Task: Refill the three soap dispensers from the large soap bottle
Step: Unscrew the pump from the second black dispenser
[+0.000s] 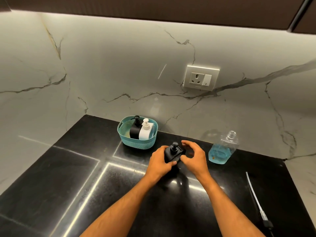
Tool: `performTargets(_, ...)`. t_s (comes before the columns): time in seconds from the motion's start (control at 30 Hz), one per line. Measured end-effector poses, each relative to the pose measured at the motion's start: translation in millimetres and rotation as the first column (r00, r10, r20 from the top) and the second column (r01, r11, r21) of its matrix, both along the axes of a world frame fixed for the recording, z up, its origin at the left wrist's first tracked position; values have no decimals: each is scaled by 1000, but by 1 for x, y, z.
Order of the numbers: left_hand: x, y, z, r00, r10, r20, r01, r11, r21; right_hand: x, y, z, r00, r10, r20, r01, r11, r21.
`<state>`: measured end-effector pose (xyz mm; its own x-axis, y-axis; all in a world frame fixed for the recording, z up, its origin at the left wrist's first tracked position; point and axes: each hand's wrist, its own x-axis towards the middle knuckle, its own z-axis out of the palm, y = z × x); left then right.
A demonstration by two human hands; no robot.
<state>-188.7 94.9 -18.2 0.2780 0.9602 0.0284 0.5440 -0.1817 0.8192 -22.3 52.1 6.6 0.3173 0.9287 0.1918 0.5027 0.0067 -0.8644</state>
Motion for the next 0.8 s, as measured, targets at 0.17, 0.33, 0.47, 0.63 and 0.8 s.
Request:
performTargets(0.17, -4, -19, 15, 997, -79, 16, 78, 996, 52, -19, -12, 30, 937, 12, 349, -23, 999, 28)
performTargets(0.33, -3, -35, 22, 992, -119, 49, 115, 991, 72, -22, -20, 45, 866, 10, 500, -9, 1000, -4)
performTargets(0.47, -10, -38, 23, 983, -172, 56, 170, 984, 45, -18, -26, 57, 852, 111, 512, -92, 994, -62)
performTargets(0.63, -23, -35, 29, 965, -260, 44, 258, 965, 43, -22, -34, 67, 801, 328, 501, -276, 945, -178)
performTargets(0.8, -26, -29, 32, 969, -238, 72, 235, 971, 44, -31, -36, 82, 797, 206, 567, -171, 979, -115)
